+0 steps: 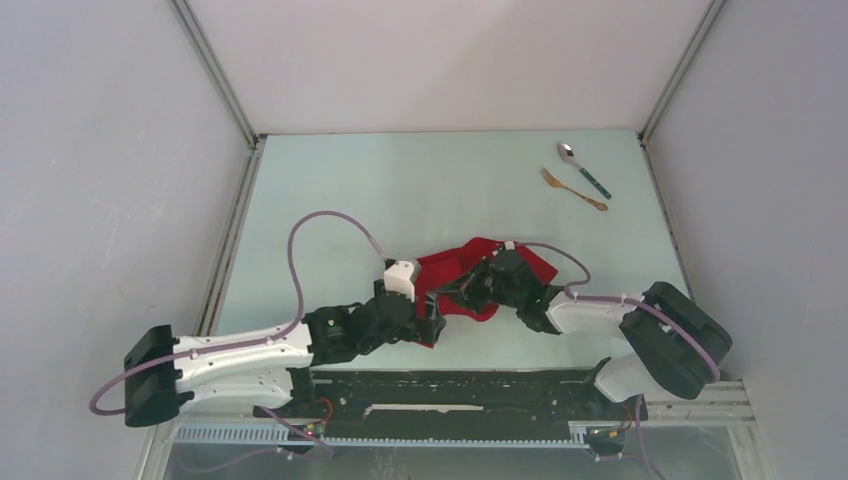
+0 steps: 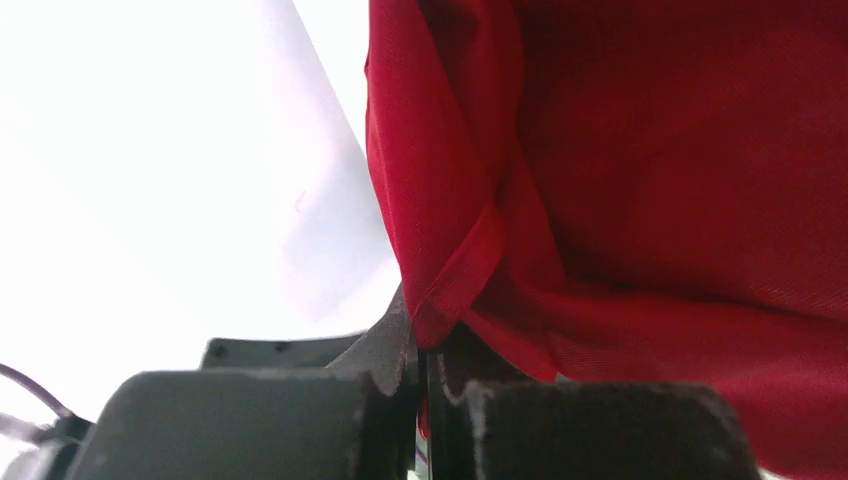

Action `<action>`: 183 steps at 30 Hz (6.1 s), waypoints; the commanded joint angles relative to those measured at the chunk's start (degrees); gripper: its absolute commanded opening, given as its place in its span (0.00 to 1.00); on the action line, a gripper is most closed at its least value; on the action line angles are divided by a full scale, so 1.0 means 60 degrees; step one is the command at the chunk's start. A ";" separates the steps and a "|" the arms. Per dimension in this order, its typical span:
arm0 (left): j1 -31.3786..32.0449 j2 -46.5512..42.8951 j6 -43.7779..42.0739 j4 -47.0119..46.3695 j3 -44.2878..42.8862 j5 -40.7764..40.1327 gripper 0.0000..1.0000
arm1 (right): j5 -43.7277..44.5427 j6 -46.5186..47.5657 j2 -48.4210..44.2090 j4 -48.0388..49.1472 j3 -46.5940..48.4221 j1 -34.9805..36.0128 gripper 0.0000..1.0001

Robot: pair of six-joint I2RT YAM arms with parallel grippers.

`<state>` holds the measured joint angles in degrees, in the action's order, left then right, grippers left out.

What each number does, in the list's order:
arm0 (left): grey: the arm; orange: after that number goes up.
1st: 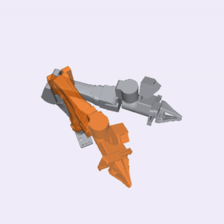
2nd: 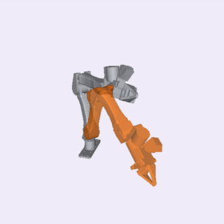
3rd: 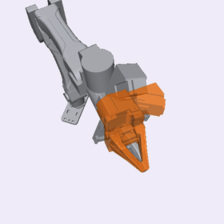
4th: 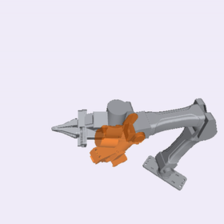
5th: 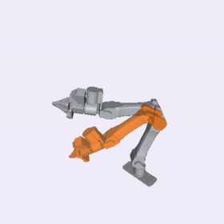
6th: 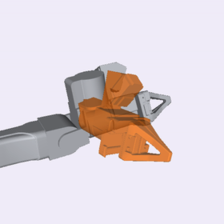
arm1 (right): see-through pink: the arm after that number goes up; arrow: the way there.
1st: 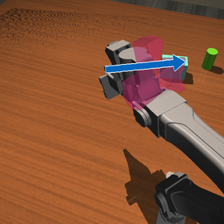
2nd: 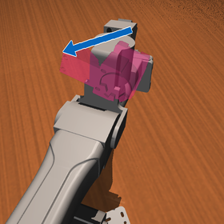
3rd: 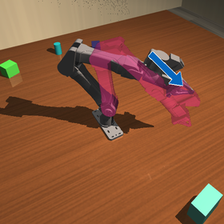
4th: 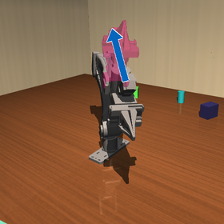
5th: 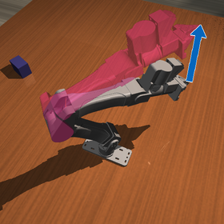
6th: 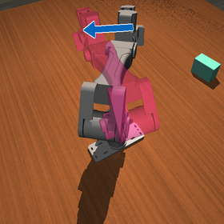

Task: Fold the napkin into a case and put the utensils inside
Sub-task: Pick up the crumpled napkin from the center of the board, then flatten out the crumpled napkin at the center of the board.

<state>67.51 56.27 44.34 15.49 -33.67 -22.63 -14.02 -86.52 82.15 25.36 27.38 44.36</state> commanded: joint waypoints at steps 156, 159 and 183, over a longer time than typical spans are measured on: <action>-0.3626 -0.1763 -0.5348 0.6798 -1.0763 -0.1098 0.00 | 0.6426 1.4559 -0.1949 -1.2082 1.1393 0.4634 0.00; -0.3660 -0.0669 -0.5637 0.6907 -1.0815 -0.3045 0.00 | 0.3445 1.4376 -0.1822 -1.1547 1.1221 0.2061 0.00; -0.8761 1.1146 -0.5516 0.7146 -1.5846 -0.4271 0.96 | 0.3963 1.4128 0.7602 -1.1985 1.6699 -0.4397 0.96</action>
<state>14.59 135.04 8.80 57.60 -127.79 -44.62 9.39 4.12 146.34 -50.39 143.06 19.40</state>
